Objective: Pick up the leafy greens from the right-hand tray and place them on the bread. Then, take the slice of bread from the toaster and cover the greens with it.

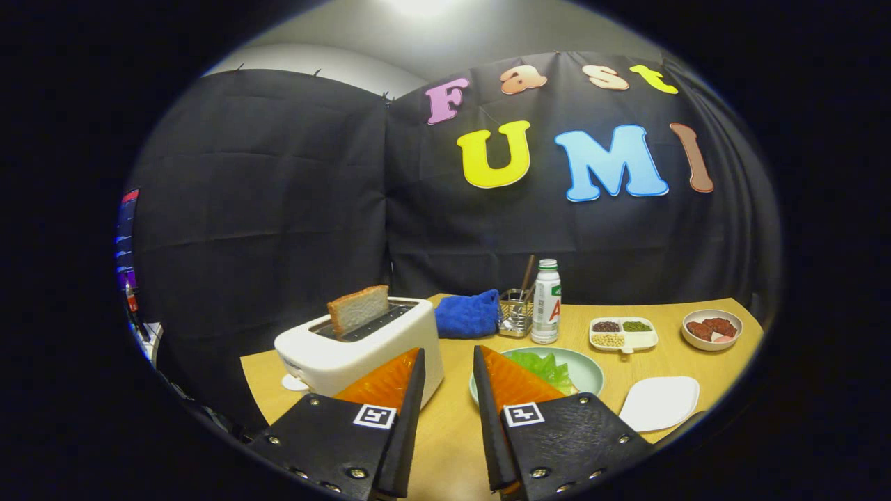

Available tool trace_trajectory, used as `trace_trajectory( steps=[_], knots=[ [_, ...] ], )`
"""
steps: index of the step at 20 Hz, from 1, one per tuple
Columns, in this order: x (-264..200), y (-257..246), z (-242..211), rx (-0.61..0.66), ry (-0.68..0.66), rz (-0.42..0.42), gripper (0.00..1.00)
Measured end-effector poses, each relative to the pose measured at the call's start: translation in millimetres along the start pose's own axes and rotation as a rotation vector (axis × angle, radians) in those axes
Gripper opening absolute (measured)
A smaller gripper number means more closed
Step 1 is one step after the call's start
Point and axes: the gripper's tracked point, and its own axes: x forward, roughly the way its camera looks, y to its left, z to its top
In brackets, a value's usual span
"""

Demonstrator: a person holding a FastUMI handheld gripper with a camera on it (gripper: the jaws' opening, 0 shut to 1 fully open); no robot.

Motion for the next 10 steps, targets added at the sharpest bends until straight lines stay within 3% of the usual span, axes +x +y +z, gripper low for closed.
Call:
trace_trajectory(
  steps=[10],
  knots=[
    [34.2, 90.0, 6.6, -0.041, 0.012, 0.073, 0.42]
  ],
)
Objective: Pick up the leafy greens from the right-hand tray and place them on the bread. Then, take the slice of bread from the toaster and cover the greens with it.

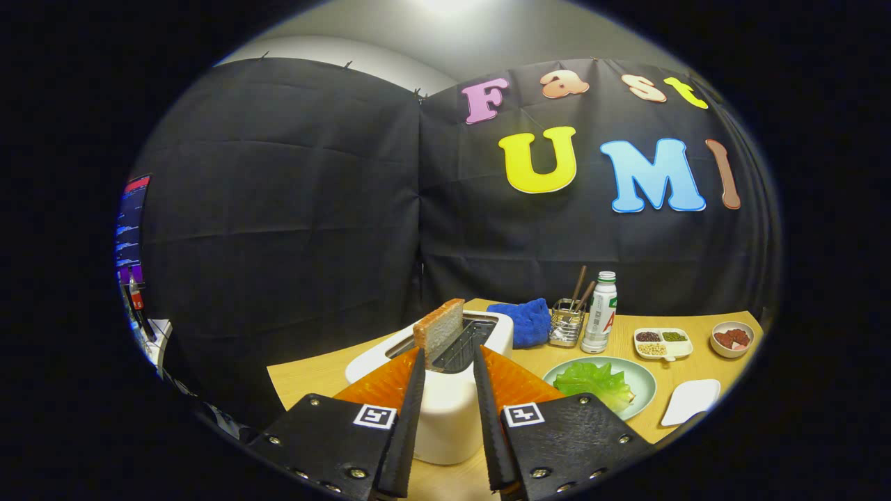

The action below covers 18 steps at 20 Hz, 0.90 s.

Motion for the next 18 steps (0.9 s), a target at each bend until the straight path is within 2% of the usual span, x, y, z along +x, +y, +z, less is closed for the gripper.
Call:
trace_trajectory(
  steps=[7, 14, 16, 17, 18],
  knots=[
    [33.1, 14.0, -4.8, 0.004, 0.033, -0.026, 0.42],
    [60.5, 16.2, -3.3, -0.028, 0.034, -0.151, 0.42],
    [65.7, 7.9, -7.4, -0.049, 0.042, -0.217, 0.42],
    [65.9, 7.2, -9.0, -0.050, 0.049, -0.232, 0.42],
    [72.0, 12.9, -11.3, -0.036, 0.048, -0.206, 0.42]
  ],
)
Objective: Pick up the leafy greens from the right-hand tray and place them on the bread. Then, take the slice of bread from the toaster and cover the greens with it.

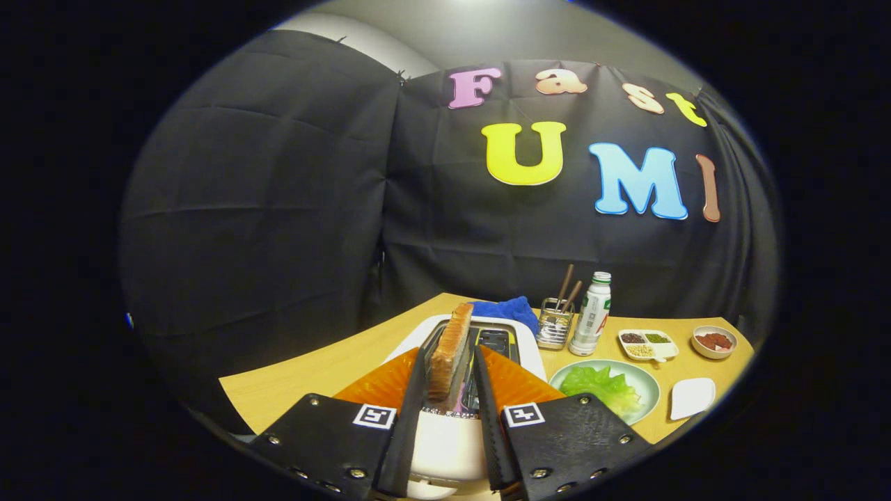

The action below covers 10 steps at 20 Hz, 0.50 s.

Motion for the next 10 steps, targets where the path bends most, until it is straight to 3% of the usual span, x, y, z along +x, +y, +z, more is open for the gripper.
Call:
trace_trajectory(
  steps=[2, 4, 5, 10],
  knots=[
    [-0.2, -0.3, -1.3, 0.048, 0.002, -0.003, 0.13],
    [2.1, -2.8, 0.1, 0.086, -0.002, 0.007, 0.12],
    [0.4, -0.8, 1.6, 0.081, 0.004, 0.022, 0.04],
    [1.5, -0.3, 3.5, 0.067, -0.012, 0.042, 0.04]
  ],
)
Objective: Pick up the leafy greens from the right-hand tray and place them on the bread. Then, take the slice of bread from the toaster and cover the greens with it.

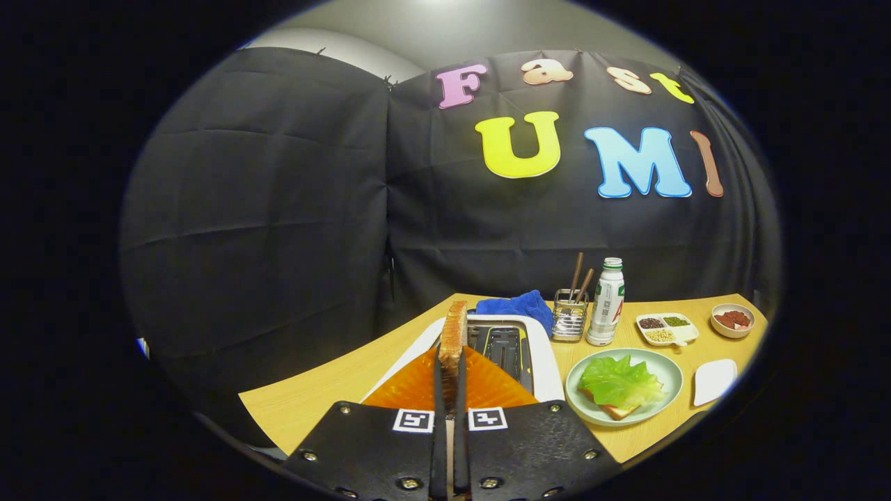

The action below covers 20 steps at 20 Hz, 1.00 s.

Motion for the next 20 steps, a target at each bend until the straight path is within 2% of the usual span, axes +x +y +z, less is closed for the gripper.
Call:
trace_trajectory(
  steps=[5, 12, 15, 20],
  knots=[
    [-7.0, -1.1, 19.6, -0.003, -0.051, 0.032, 0.04],
    [-45.3, -15.6, 91.2, 0.029, -0.192, 0.098, 0.04],
    [-61.3, -49.5, 101.5, 0.019, -0.215, 0.053, 0.04],
    [-69.3, -113.5, 90.3, 0.021, -0.195, -0.061, 0.04]
  ],
)
